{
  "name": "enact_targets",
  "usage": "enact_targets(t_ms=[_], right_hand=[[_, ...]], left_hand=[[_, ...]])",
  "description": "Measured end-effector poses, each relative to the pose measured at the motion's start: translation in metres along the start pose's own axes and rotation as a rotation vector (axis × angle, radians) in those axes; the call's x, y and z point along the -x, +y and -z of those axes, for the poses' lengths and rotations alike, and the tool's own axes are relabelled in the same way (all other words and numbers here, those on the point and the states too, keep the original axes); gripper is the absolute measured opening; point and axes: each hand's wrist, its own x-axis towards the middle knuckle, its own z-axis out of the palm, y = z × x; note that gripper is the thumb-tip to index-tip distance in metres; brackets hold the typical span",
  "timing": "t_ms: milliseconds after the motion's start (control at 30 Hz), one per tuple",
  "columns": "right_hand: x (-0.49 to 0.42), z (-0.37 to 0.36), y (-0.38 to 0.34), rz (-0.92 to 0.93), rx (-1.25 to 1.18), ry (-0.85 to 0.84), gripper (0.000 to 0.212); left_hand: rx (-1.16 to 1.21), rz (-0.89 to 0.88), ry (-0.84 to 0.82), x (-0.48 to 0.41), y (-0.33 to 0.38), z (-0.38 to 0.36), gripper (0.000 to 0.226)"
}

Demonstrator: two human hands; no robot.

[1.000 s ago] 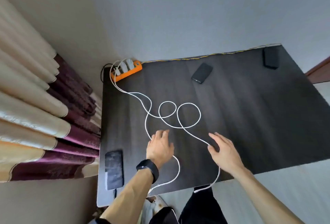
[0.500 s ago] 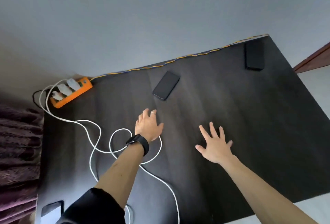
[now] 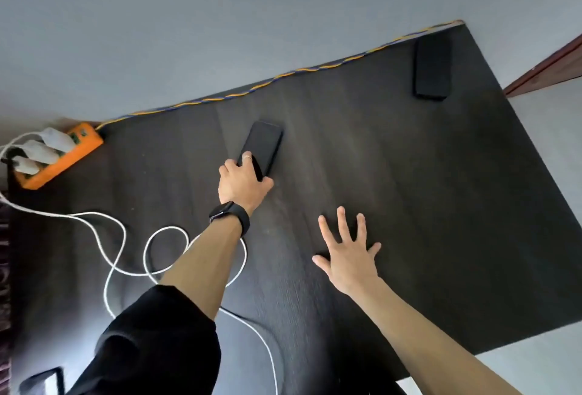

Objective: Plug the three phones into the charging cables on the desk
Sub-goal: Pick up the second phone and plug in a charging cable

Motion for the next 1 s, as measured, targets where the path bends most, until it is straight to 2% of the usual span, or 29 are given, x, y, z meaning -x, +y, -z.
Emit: enact_targets(t_ms=[100,167,233,267,333,400,467,567,633,700,767,867,1000], right_hand=[[0.005,0.008,-0.001,0.000,-0.024,-0.012,0.081],[0.004,0.019,-0.004,-0.018,-0.114,-0.039,0.082],[0.004,0.034,-0.013,-0.054,-0.294,-0.056,0.102],[0.008,0.043,-0.019,-0.088,-0.468,-0.068,0.107],[0.021,0.050,-0.034,-0.187,-0.959,-0.118,0.090],[0.041,0.042,-0.051,-0.220,-1.258,-0.172,0.053],[0.060,0.017,-0.064,-0.243,-1.291,-0.130,0.028],[0.097,-0.024,-0.085,-0.230,-1.418,-0.158,0.023],[0.129,-0.040,-0.106,-0.195,-1.499,-0.194,0.022],[0.162,-0.051,-0.133,-0.122,-1.533,-0.229,0.022],[0.185,-0.059,-0.161,-0.044,-1.483,-0.272,0.023],[0.204,-0.074,-0.202,0.039,-1.347,-0.315,0.024],[0.203,-0.092,-0.250,0.090,-1.086,-0.296,0.024]], left_hand=[[0.214,0.053,-0.079,0.051,-0.002,0.003,0.063],[0.433,0.125,-0.190,0.085,-0.007,0.007,0.054],[0.690,0.212,-0.328,0.120,-0.016,0.013,0.046],[0.784,0.237,-0.385,0.137,-0.024,0.015,0.044],[0.830,0.216,-0.484,0.171,-0.040,0.017,0.041],[0.784,0.153,-0.539,0.204,-0.061,0.018,0.039],[0.696,0.100,-0.529,0.231,-0.084,0.016,0.044],[0.658,0.067,-0.516,0.262,-0.134,0.015,0.046],[0.797,0.113,-0.574,0.277,-0.173,0.015,0.038],[1.049,0.188,-0.648,0.293,-0.212,0.020,0.030],[1.214,0.241,-0.711,0.306,-0.245,0.026,0.032],[1.279,0.253,-0.749,0.323,-0.297,0.030,0.045],[1.411,0.315,-0.704,0.344,-0.358,0.032,0.055]])
